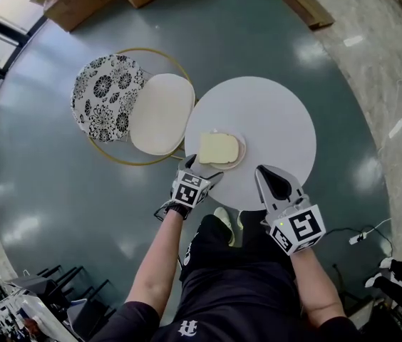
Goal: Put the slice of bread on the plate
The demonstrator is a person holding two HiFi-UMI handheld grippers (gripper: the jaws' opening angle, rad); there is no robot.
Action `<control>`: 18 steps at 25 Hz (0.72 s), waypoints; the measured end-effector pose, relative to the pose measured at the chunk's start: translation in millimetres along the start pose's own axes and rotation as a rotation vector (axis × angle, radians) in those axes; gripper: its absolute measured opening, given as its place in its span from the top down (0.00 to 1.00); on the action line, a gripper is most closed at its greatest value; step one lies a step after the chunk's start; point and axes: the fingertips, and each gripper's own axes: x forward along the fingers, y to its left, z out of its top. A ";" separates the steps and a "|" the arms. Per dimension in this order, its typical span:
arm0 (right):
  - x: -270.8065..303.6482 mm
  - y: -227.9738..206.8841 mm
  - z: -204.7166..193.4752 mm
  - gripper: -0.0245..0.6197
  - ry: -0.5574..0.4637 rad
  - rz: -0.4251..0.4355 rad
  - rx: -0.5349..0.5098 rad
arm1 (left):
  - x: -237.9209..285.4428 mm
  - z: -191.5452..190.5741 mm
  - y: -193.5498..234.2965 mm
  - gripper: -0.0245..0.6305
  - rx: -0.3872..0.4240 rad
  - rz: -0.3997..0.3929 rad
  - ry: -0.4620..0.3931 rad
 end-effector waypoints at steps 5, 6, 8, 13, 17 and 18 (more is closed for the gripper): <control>2.2 8.6 4.6 0.95 0.004 0.014 -0.009 | -30.7 5.9 -0.9 0.26 -0.049 0.019 -0.050; 3.2 10.3 7.1 0.95 0.005 0.015 -0.011 | -40.0 11.0 -4.4 0.26 -0.055 0.013 -0.067; 4.4 14.1 14.9 0.95 0.003 0.018 -0.015 | -60.2 25.8 -15.1 0.26 -0.057 -0.011 -0.105; -3.9 28.7 39.2 0.95 -0.008 0.024 -0.024 | -120.5 79.3 -60.9 0.26 -0.014 -0.102 -0.224; -13.8 43.1 60.7 0.95 -0.020 0.030 -0.041 | -169.3 119.0 -97.0 0.26 0.055 -0.137 -0.307; -16.4 45.6 65.7 0.95 -0.025 0.030 -0.045 | -180.5 127.3 -104.9 0.27 0.061 -0.144 -0.328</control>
